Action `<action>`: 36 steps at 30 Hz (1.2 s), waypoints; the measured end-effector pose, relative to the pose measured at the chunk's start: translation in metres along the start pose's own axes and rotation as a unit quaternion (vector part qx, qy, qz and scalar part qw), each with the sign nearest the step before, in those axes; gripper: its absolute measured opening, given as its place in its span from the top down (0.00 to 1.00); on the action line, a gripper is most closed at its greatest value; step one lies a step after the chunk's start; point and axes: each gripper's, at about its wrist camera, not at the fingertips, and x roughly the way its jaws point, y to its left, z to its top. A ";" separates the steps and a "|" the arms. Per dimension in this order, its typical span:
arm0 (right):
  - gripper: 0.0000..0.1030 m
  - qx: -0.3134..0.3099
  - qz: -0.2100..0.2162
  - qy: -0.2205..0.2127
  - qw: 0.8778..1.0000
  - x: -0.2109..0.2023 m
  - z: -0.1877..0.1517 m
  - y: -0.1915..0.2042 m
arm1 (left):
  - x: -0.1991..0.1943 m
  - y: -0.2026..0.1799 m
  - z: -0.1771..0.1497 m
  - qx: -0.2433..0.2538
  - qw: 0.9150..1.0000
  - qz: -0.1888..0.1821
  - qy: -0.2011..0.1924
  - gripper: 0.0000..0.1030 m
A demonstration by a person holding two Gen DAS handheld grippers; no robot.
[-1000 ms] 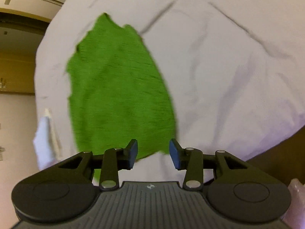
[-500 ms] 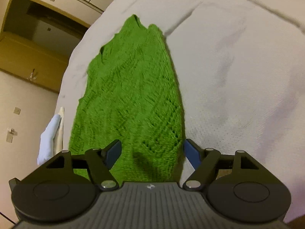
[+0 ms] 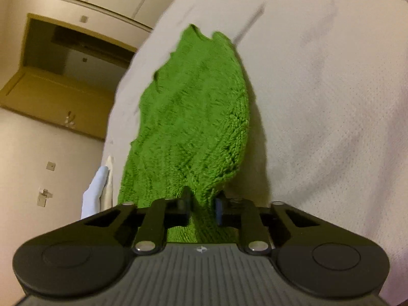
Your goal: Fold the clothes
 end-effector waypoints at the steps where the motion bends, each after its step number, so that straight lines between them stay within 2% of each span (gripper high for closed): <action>1: 0.87 -0.001 0.002 -0.002 1.000 -0.003 0.001 0.004 | -0.013 -0.015 0.006 0.027 1.000 0.002 -0.015 0.90; 3: 0.88 -0.007 0.019 -0.018 1.000 -0.019 0.005 0.018 | -0.048 -0.042 0.019 0.063 0.997 0.006 -0.044 0.90; 4: 0.92 -0.008 0.032 -0.033 0.999 -0.034 0.007 0.027 | -0.065 -0.051 0.025 0.070 0.996 0.003 -0.055 0.90; 7: 0.93 0.009 0.051 -0.061 0.997 -0.072 0.013 0.040 | -0.084 -0.060 0.028 0.077 0.996 0.016 -0.049 0.88; 10: 0.92 0.021 0.019 -0.050 0.998 -0.084 0.003 0.033 | -0.049 -0.042 0.008 0.093 0.992 0.080 0.017 0.84; 11: 0.91 0.028 -0.011 -0.032 0.999 -0.076 -0.002 0.024 | -0.032 -0.029 -0.004 0.085 0.989 0.110 0.047 0.85; 12: 0.85 0.032 -0.048 -0.007 0.998 -0.064 -0.008 0.013 | -0.022 -0.020 -0.014 0.079 0.986 0.130 0.062 0.86; 13: 0.77 0.036 -0.088 0.015 0.995 -0.053 -0.014 0.002 | -0.023 -0.013 -0.025 0.073 0.986 0.135 0.058 0.87; 14: 0.77 0.037 -0.126 0.026 0.991 -0.045 -0.021 -0.010 | -0.024 -0.007 -0.036 0.067 0.986 0.140 0.054 0.87; 16: 0.76 0.022 -0.145 0.008 0.989 -0.048 -0.037 -0.022 | -0.041 -0.010 -0.052 0.074 0.989 0.122 0.028 0.86; 17: 0.74 -0.002 -0.134 -0.009 0.991 -0.056 -0.046 -0.021 | -0.051 -0.020 -0.063 0.105 0.987 0.122 0.007 0.85; 19: 0.61 -0.099 -0.137 -0.045 0.985 -0.070 -0.063 -0.006 | -0.057 -0.049 -0.080 0.208 0.968 0.138 -0.016 0.84; 20: 0.58 -0.174 -0.146 -0.060 0.972 -0.074 -0.074 0.006 | -0.059 -0.064 -0.089 0.259 0.954 0.145 -0.027 0.83; 22: 0.57 -0.312 -0.171 -0.068 0.932 -0.072 -0.094 0.028 | -0.052 -0.093 -0.109 0.367 0.918 0.147 -0.023 0.78; 23: 0.57 -0.384 -0.181 -0.063 0.903 -0.066 -0.105 0.039 | -0.044 -0.105 -0.119 0.419 0.895 0.151 -0.014 0.77; 25: 0.60 -0.497 -0.198 -0.037 0.844 -0.047 -0.124 0.055 | -0.027 -0.116 -0.141 0.513 0.841 0.171 0.003 0.72; 27: 0.59 -0.564 -0.218 -0.014 0.796 -0.029 -0.140 0.061 | -0.009 -0.118 -0.161 0.582 0.787 0.203 0.010 0.66; 28: 0.57 -0.597 -0.227 0.000 0.770 -0.018 -0.147 0.062 | 0.000 -0.116 -0.166 0.604 0.766 0.220 0.010 0.64; 29: 0.56 -0.622 -0.234 0.008 0.747 -0.011 -0.156 0.061 | 0.009 -0.114 -0.171 0.625 0.743 0.237 0.011 0.65; 30: 0.55 -0.649 -0.247 0.008 0.719 -0.003 -0.163 0.059 | 0.013 -0.112 -0.172 0.635 0.734 0.241 0.011 0.69; 31: 0.58 -0.668 -0.254 0.004 0.700 0.002 -0.167 0.058 | 0.016 -0.111 -0.172 0.645 0.724 0.244 0.011 0.83; 32: 0.66 -0.679 -0.255 -0.001 0.689 0.005 -0.167 0.058 | 0.014 -0.111 -0.166 0.640 0.730 0.240 0.005 0.91; 33: 0.91 -0.674 -0.242 -0.003 0.698 0.002 -0.161 0.061 | 0.011 -0.111 -0.159 0.633 0.737 0.236 -0.001 0.91; 35: 0.98 -0.654 -0.223 -0.032 0.722 -0.008 -0.149 0.069 | -0.001 -0.114 -0.150 0.623 0.748 0.227 -0.030 0.92; 36: 0.99 -0.640 -0.215 -0.053 0.735 -0.013 -0.142 0.074 | -0.005 -0.115 -0.145 0.611 0.757 0.228 -0.043 0.92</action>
